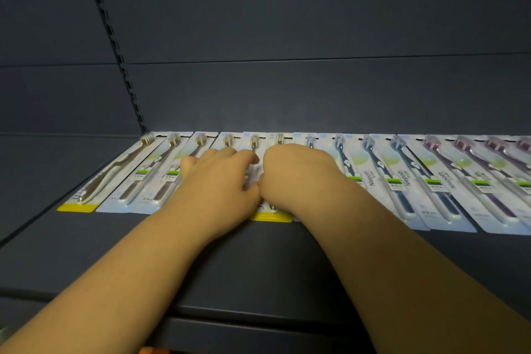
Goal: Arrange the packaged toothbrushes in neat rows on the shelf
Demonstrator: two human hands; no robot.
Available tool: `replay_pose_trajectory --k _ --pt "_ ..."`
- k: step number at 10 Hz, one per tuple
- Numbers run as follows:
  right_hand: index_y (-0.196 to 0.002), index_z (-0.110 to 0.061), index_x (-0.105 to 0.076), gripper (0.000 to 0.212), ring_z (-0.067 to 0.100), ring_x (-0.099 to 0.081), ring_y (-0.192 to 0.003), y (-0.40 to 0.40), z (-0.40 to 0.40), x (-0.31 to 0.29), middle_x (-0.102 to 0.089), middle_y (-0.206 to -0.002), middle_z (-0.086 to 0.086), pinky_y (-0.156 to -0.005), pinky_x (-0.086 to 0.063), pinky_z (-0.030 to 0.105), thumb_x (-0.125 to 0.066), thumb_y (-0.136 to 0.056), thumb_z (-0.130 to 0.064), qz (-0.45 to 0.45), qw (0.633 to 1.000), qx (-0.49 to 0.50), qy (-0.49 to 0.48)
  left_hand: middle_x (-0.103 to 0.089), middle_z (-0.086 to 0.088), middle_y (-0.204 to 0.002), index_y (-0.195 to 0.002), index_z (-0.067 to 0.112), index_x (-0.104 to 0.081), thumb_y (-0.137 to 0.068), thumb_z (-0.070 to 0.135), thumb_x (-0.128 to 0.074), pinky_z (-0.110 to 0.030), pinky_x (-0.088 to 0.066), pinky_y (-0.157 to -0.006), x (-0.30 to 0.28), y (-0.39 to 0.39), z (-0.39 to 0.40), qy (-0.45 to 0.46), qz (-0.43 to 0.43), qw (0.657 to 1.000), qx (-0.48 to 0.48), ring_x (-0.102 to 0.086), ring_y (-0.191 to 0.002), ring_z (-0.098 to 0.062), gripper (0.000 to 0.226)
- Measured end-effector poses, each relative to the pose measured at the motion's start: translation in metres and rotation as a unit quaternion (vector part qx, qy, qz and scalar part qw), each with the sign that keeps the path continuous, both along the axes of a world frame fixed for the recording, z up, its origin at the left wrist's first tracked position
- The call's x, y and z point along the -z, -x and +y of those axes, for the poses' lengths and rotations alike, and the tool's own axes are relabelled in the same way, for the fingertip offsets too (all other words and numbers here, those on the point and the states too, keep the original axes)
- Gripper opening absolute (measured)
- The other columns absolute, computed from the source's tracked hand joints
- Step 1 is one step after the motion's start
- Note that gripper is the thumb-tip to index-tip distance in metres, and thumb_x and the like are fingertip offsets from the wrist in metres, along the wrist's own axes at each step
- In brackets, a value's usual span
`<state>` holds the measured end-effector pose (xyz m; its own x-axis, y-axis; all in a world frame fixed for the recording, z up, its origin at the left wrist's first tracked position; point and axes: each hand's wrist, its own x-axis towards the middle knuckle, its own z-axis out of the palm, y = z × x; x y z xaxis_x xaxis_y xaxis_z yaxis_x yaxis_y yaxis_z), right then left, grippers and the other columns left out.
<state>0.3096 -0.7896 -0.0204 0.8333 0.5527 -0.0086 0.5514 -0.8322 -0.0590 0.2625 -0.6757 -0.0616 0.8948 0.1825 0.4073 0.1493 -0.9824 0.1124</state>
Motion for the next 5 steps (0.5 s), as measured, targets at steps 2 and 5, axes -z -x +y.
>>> replay_pose_trajectory --k 2,5 --pt "-0.081 -0.017 -0.042 0.017 0.024 -0.05 -0.08 0.001 -0.006 -0.002 -0.043 -0.074 -0.001 -0.068 -0.037 0.032 -0.05 -0.095 -0.024 -0.01 0.992 0.039 -0.124 -0.056 0.015 -0.115 -0.116 0.038 -0.055 -0.085 0.053 -0.044 -0.034 -0.019 -0.085 0.0 -0.001 0.008 0.061 -0.062 0.996 0.023 -0.043 -0.116 -0.016 0.036" --pt "-0.098 -0.024 -0.066 0.017 0.018 -0.064 -0.086 0.022 -0.013 -0.015 -0.068 -0.09 -0.007 -0.077 -0.051 0.032 -0.052 -0.091 -0.03 0.042 0.904 0.034 -0.425 -0.063 0.006 -0.093 -0.09 0.024 -0.063 -0.083 0.038 -0.046 -0.036 -0.041 -0.077 -0.008 0.009 0.01 0.081 -0.205 0.974 0.041 -0.049 -0.093 -0.02 0.023"
